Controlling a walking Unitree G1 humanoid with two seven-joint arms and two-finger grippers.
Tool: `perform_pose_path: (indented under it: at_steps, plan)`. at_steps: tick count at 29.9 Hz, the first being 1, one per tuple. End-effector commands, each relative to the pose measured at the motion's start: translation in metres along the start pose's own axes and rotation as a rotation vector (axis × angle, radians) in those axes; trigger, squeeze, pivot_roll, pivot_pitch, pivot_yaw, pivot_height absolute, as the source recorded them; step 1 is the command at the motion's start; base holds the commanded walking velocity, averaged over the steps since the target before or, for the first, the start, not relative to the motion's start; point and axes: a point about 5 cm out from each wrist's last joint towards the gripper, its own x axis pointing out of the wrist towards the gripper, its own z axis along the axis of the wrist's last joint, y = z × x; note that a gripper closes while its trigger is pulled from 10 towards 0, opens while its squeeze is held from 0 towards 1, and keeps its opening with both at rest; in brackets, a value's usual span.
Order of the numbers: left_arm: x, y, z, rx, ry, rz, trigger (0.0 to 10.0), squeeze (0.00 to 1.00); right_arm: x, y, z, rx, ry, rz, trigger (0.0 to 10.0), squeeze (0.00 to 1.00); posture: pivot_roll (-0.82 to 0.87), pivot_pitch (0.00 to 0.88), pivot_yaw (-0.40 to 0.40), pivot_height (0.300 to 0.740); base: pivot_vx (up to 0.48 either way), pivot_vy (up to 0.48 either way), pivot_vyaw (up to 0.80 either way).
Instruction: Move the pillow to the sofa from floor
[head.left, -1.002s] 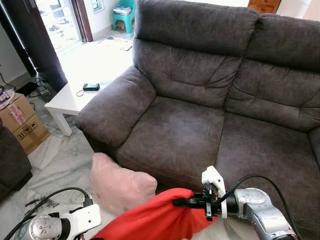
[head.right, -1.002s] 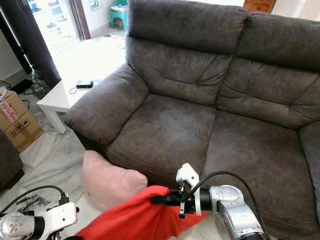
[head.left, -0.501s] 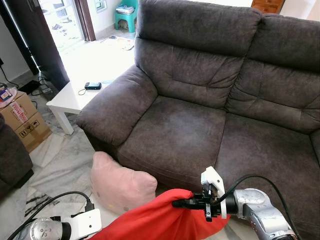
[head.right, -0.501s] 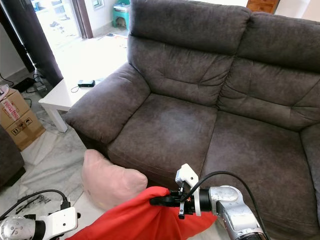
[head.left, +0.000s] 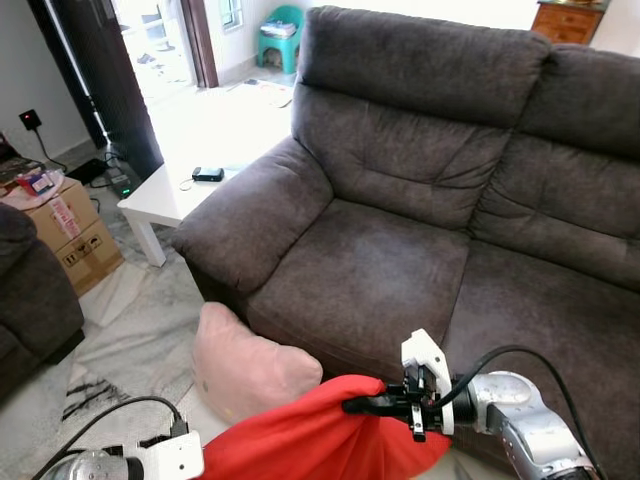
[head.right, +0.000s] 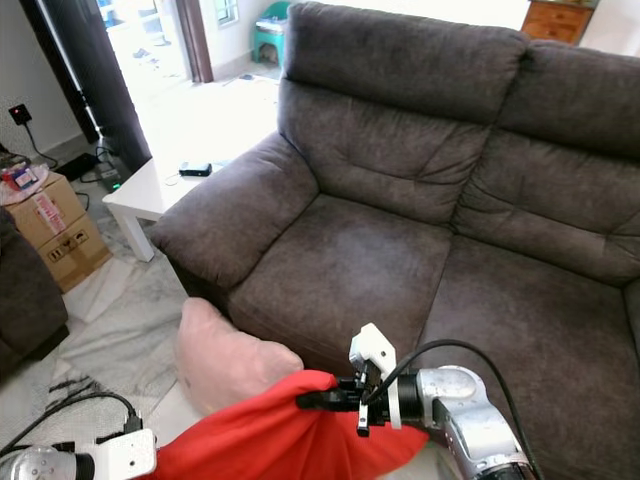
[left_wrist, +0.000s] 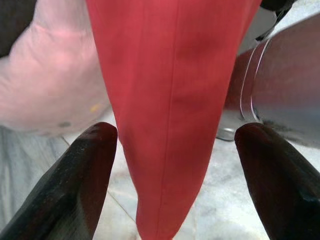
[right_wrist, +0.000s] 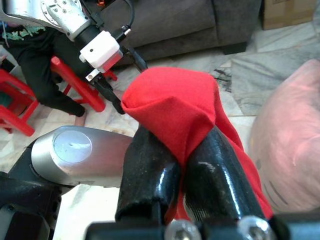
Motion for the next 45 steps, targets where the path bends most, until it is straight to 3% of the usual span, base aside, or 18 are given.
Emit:
perform_pose_path:
  at_steps: [1, 7, 15, 18, 26, 32, 33, 35, 36, 45]
  plan:
    - [0.004, -0.005, -0.004, 0.007, 0.018, -0.022, 10.0, 0.00, 0.003, 0.003, 0.027, -0.102, -0.075, 0.056, 10.0, 0.00, 0.10, 0.000, -0.043, 0.740, 0.000, 0.000, 0.00]
    - [0.007, -0.007, -0.010, 0.021, 0.039, -0.002, 10.0, 0.00, 0.002, 0.003, 0.027, -0.103, -0.076, 0.053, 10.0, 0.00, 0.10, 0.000, -0.044, 0.740, 0.000, 0.000, 0.00]
    - [0.014, -0.001, -0.013, 0.062, 0.048, 0.103, 10.0, 0.00, 0.002, 0.004, 0.028, -0.104, -0.077, 0.057, 10.0, 0.00, 0.10, 0.000, -0.046, 0.740, 0.000, 0.000, 0.00]
    - [0.018, 0.002, -0.010, 0.030, 0.019, 0.141, 10.0, 0.00, 0.001, 0.004, 0.028, -0.103, -0.076, 0.058, 10.0, 0.00, 0.10, 0.000, -0.047, 0.740, 0.000, 0.000, 0.00]
    - [0.026, -0.004, -0.008, -0.012, 0.006, 0.097, 10.0, 0.00, 0.001, 0.005, 0.028, -0.104, -0.075, 0.062, 10.0, 0.00, 0.09, 0.000, -0.051, 0.740, 0.000, 0.000, 0.00]
    - [0.033, -0.013, -0.017, -0.025, 0.047, 0.076, 10.0, 0.00, 0.000, 0.004, 0.029, -0.103, -0.073, 0.059, 10.0, 0.00, 0.09, 0.000, -0.054, 0.740, 0.000, 0.000, 0.00]
    - [0.033, -0.014, -0.018, -0.028, 0.057, 0.077, 4.4, 0.00, -0.001, 0.005, 0.029, -0.102, -0.073, 0.058, 10.0, 0.00, 0.08, 0.000, -0.054, 0.740, 0.000, 0.000, 0.00]
    - [0.033, -0.013, -0.019, -0.028, 0.062, 0.078, 4.4, 0.00, -0.001, 0.004, 0.029, -0.101, -0.073, 0.057, 10.0, 0.00, 0.08, 0.000, -0.054, 0.740, 0.000, 0.000, 0.00]
    - [0.033, -0.013, -0.019, -0.030, 0.065, 0.079, 0.0, 0.00, -0.002, 0.004, 0.029, -0.101, -0.073, 0.055, 10.0, 0.00, 0.08, 0.000, -0.055, 0.740, 0.000, 0.000, 0.00]
    - [0.034, -0.008, -0.021, -0.018, 0.077, 0.121, 0.0, 0.00, -0.002, 0.005, 0.029, -0.101, -0.073, 0.053, 10.0, 0.00, 0.08, 0.000, -0.056, 0.740, 0.000, 0.000, 0.00]
